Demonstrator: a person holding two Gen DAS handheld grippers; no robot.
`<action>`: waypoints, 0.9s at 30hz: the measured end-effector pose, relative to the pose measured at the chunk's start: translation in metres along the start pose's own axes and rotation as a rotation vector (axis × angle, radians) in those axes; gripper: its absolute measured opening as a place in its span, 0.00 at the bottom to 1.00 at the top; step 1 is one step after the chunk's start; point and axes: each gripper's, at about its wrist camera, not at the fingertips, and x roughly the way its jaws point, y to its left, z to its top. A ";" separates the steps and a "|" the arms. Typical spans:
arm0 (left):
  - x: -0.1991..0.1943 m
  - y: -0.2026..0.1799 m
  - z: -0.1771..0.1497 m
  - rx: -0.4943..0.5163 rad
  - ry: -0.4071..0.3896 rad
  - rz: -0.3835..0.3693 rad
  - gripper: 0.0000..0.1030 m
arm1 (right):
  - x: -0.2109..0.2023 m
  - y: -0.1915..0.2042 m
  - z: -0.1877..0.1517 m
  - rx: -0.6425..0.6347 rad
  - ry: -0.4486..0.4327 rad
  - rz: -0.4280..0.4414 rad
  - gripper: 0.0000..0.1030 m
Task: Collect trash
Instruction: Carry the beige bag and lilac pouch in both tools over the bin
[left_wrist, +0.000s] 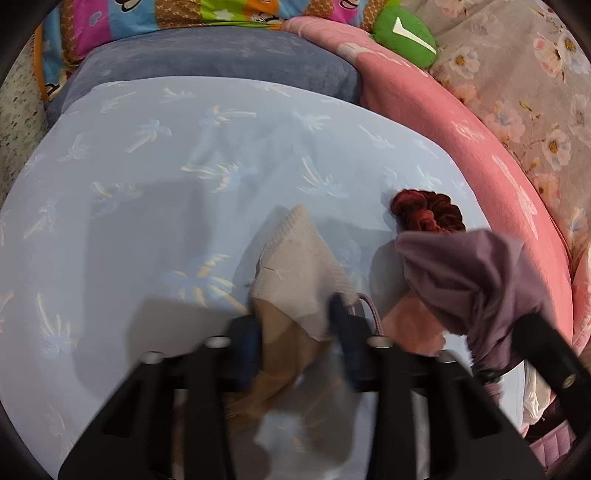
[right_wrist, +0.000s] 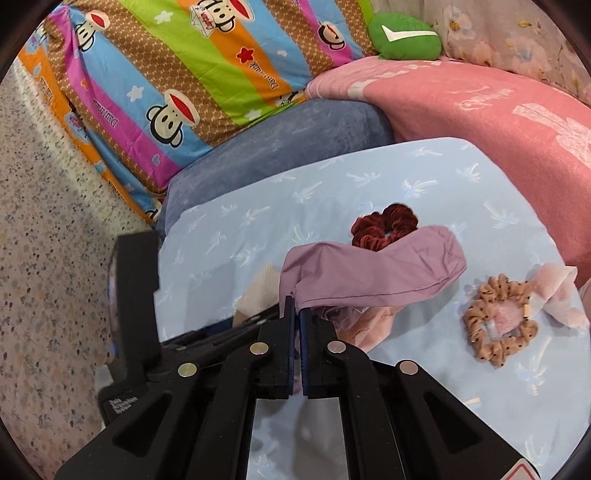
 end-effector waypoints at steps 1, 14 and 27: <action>-0.001 -0.001 -0.002 0.000 0.008 -0.006 0.15 | -0.006 0.000 0.002 -0.002 -0.011 0.001 0.03; -0.088 -0.048 0.000 0.072 -0.156 -0.037 0.13 | -0.107 -0.008 0.041 -0.024 -0.199 0.022 0.03; -0.134 -0.136 -0.004 0.224 -0.250 -0.112 0.13 | -0.213 -0.045 0.055 -0.012 -0.381 -0.018 0.03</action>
